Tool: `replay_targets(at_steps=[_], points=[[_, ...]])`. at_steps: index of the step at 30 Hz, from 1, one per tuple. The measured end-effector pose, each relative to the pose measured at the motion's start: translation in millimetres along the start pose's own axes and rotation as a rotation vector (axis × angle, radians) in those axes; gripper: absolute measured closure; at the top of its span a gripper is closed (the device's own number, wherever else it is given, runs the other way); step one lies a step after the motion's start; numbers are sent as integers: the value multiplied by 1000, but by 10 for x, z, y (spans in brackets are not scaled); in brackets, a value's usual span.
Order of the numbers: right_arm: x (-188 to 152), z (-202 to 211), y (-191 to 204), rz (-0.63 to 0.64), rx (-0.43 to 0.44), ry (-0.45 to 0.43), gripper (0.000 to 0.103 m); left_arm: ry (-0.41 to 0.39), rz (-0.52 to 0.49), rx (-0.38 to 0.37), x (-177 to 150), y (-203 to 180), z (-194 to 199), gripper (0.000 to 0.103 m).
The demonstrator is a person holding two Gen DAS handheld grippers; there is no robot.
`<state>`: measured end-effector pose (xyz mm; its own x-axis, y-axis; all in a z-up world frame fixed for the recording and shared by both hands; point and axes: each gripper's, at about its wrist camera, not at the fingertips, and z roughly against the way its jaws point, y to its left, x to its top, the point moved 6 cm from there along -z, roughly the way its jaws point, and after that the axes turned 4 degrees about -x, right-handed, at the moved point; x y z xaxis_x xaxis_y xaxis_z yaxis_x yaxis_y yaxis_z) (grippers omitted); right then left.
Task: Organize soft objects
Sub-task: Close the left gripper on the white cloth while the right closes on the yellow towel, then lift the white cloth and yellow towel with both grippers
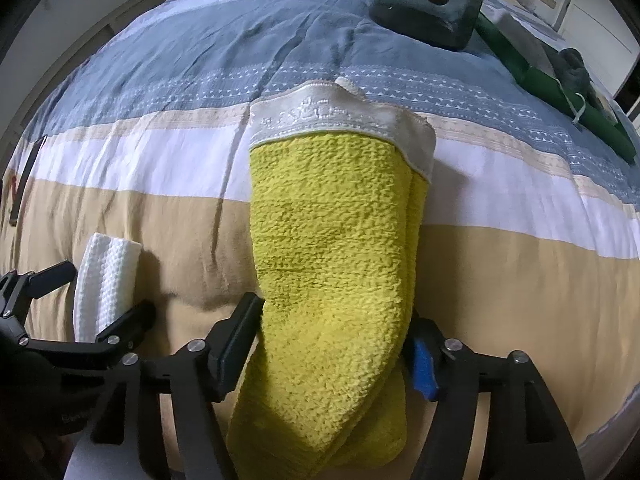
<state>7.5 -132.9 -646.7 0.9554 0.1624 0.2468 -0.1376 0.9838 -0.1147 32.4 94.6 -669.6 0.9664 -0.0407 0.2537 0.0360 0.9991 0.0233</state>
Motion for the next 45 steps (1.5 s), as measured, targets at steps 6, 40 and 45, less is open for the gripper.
replay_targets(at_steps=[6, 40, 45], points=[[48, -27, 30, -6, -1, 1, 40, -12, -17, 0, -5, -59, 39, 14], [106, 102, -129, -4, 12, -18, 85, -15, -64, -44, -42, -355, 172, 72], [104, 131, -135, -7, 21, -19, 86, -14, -37, -58, -13, -320, 208, 86]])
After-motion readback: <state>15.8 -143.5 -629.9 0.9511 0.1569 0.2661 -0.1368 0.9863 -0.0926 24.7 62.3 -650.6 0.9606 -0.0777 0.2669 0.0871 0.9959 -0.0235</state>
